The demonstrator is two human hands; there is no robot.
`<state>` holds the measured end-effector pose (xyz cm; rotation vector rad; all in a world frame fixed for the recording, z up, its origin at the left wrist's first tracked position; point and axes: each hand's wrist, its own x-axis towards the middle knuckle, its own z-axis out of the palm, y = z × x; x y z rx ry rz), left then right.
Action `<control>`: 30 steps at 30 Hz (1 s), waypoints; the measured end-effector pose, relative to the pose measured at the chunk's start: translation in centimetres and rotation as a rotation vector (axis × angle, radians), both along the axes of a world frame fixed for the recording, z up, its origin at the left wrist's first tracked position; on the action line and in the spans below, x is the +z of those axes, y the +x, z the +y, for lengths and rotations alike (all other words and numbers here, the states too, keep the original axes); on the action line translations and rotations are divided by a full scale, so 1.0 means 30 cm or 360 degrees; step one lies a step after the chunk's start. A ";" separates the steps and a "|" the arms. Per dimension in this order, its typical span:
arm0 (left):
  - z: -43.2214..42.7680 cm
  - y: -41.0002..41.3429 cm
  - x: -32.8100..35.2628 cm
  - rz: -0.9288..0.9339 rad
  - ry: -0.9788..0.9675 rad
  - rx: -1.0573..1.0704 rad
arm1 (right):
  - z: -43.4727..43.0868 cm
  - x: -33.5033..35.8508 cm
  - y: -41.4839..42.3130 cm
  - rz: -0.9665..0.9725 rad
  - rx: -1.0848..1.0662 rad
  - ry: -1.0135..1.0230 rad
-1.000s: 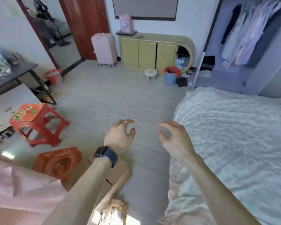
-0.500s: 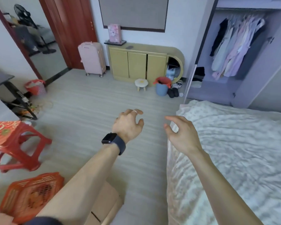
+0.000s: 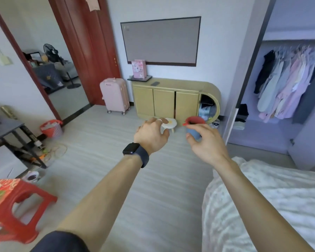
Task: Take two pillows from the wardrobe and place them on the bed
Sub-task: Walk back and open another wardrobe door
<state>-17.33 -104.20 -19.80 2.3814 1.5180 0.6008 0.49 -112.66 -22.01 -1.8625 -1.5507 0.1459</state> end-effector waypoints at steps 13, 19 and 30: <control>0.909 0.485 -0.021 -0.0071 -0.0036 -0.0312 | 0.760 0.011 0.471 -0.0014 -0.0223 0.0184; 1.248 0.869 -0.025 -0.0026 0.0002 -0.0572 | 0.952 -0.033 0.779 0.0052 -0.0570 0.0092; 1.546 1.724 -0.201 -0.0080 -0.0107 -0.1159 | 1.074 -0.202 1.453 0.0255 -0.1163 0.0165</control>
